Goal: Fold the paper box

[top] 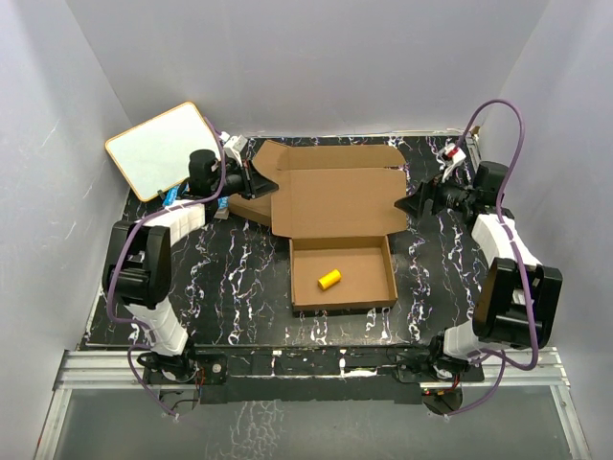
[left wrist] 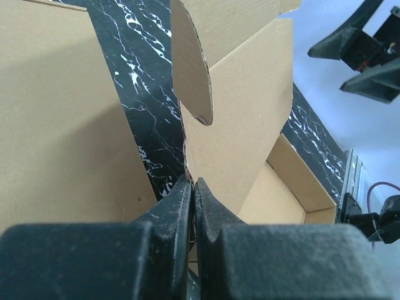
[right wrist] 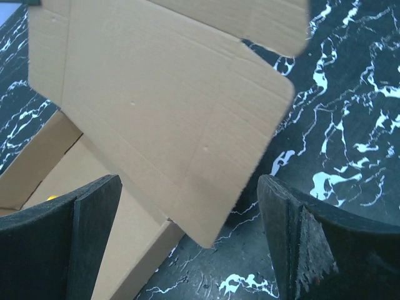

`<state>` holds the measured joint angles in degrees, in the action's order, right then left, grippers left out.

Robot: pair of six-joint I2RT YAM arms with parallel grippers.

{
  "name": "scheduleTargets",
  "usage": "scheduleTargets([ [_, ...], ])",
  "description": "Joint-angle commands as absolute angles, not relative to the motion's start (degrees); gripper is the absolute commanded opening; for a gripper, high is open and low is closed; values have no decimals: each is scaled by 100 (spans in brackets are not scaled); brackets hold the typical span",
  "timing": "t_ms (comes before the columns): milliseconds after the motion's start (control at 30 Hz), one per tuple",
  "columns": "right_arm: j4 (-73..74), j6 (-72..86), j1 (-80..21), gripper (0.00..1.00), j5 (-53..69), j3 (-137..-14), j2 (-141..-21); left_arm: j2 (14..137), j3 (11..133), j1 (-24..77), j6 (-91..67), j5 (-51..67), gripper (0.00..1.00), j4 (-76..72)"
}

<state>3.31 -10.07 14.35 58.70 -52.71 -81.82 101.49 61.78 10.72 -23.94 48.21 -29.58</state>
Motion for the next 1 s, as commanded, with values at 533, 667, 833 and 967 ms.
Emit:
scheduleTargets([
  [533,1274,-1394,1765,72,7362,-6766,-9550,9431,5906,1160,-1755,5359,0,-3432],
  [667,1274,-1469,1731,61,7419,-6700,-9530,9427,5898,1178,-1766,5400,0,-3462],
  [833,1387,-1654,1724,39,7488,-6693,-9554,9413,5895,1171,-1782,5414,0,-3486],
  [967,1546,-1942,1726,17,7425,-6691,-9473,9383,5873,1179,-1823,5401,0,-3491],
])
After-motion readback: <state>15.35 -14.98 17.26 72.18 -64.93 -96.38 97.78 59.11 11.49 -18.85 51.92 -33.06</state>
